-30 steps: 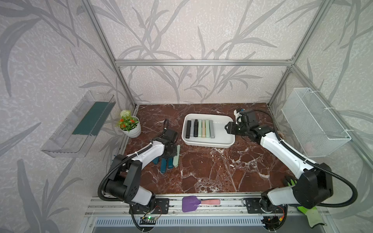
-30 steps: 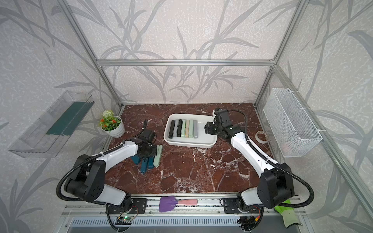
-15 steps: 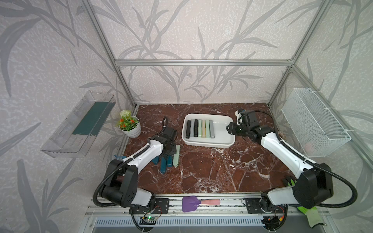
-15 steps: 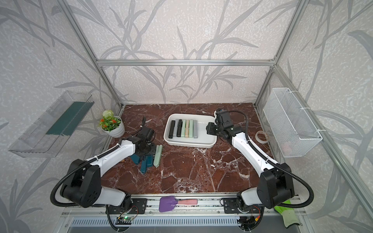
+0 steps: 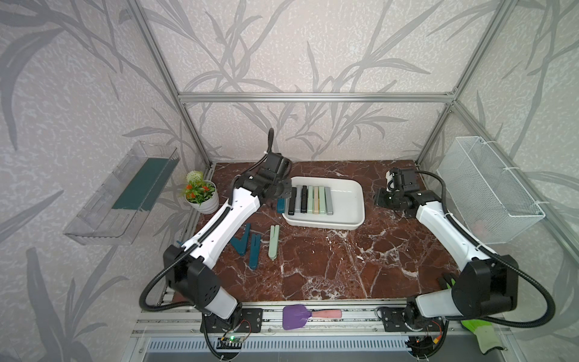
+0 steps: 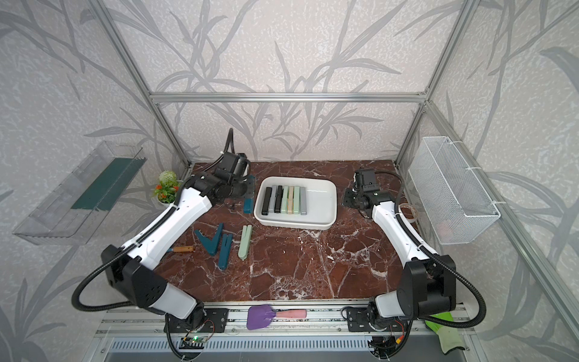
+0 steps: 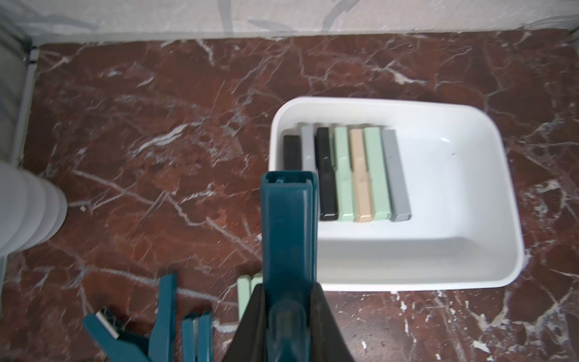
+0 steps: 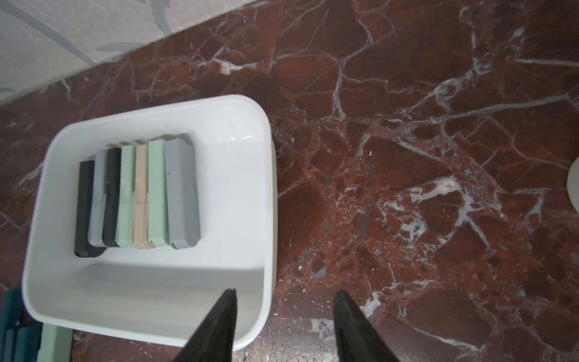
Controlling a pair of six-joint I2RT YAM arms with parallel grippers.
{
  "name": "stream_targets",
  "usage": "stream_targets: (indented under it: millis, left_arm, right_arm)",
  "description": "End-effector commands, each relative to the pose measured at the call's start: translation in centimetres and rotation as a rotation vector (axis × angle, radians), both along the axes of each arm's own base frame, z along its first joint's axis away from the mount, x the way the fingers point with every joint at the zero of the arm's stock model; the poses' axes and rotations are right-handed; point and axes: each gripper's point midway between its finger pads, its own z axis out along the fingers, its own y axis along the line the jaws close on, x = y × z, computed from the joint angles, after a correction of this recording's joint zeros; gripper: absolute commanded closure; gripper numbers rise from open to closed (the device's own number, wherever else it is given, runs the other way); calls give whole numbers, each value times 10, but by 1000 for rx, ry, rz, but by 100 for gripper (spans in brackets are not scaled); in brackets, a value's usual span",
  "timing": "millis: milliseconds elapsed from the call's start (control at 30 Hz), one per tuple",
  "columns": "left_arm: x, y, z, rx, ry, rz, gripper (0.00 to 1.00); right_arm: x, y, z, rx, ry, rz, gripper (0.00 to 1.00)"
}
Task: Put the pruning pliers into the storage box
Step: Place the pruning pliers in the storage box.
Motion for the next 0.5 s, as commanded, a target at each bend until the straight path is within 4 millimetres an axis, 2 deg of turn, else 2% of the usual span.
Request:
stream_targets:
  millis: [0,67,133,233,333,467]
  left_arm:
    - [24,-55,5,-2,-15,-104,84]
    - [40,-96,7,-25,-30,-156,84]
    - [54,-137,-1,-52,-27,-199,84]
    - [71,-180,-20,-90,-14,-227,84]
    - [85,-207,-39,-146,0,-223,84]
    - [93,-226,-65,-149,5,-210,84]
  right_arm:
    - [-3,0,-26,-34,67,35,49]
    - [3,6,-37,-2,79,44,49]
    - [10,9,-46,21,98,41,50]
    - [19,16,-62,52,135,50,52]
    - [25,25,-79,90,178,73,56]
    - [29,29,-86,114,183,70,62]
